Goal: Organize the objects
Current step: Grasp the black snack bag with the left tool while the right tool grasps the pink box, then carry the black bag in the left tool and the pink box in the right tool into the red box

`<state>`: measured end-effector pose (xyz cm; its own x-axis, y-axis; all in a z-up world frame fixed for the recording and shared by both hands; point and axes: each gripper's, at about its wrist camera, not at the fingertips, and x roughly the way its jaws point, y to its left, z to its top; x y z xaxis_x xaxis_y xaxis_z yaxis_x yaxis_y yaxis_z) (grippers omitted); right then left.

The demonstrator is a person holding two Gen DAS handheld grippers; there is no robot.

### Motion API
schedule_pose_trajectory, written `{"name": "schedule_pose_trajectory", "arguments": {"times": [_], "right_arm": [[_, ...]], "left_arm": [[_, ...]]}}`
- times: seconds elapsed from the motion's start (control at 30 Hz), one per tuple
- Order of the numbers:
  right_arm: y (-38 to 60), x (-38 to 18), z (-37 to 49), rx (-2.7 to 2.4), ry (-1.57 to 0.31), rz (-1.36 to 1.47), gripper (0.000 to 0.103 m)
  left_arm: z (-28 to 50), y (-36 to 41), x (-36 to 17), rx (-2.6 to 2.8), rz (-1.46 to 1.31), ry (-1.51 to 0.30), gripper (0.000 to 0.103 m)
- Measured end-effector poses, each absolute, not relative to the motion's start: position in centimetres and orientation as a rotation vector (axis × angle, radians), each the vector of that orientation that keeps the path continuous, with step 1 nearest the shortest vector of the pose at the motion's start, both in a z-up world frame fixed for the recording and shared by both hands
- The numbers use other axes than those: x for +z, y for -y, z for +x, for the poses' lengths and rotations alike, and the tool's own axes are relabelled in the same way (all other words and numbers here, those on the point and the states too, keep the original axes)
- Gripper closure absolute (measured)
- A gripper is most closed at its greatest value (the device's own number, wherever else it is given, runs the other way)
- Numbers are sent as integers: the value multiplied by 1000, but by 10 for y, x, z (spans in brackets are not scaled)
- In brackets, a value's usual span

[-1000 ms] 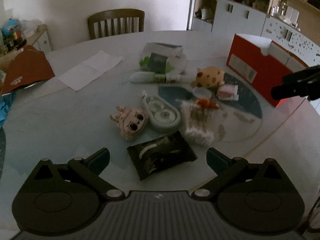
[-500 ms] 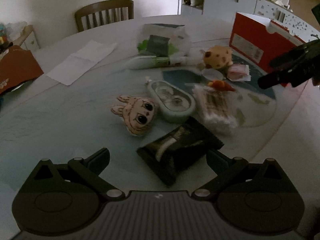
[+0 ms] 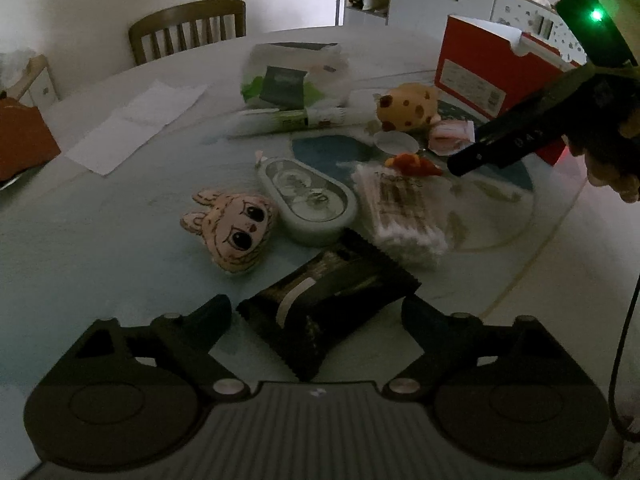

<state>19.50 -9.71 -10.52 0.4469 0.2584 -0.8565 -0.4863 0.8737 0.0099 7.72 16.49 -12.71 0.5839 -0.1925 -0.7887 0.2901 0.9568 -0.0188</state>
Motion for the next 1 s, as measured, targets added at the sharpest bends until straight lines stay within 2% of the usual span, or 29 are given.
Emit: {"name": "schedule_pose_trajectory", "arguments": {"times": [0.07, 0.27, 0.33, 0.57, 1.0], "right_arm": [[96, -105, 195, 473, -1002, -253, 44], [97, -103, 192, 468, -984, -245, 67], [97, -103, 190, 464, -980, -248, 82], [100, -100, 182, 449, -969, -255, 83], [130, -65, 139, 467, -965, -167, 83]], "left_arm": [[76, -163, -126, -272, 127, -897, 22], [70, -159, -124, -252, 129, -893, 36], [67, -158, -123, -240, 128, -891, 45], [60, -154, -121, -209, 118, -903, 51], [34, -138, -109, -172, 23, -920, 52]]}}
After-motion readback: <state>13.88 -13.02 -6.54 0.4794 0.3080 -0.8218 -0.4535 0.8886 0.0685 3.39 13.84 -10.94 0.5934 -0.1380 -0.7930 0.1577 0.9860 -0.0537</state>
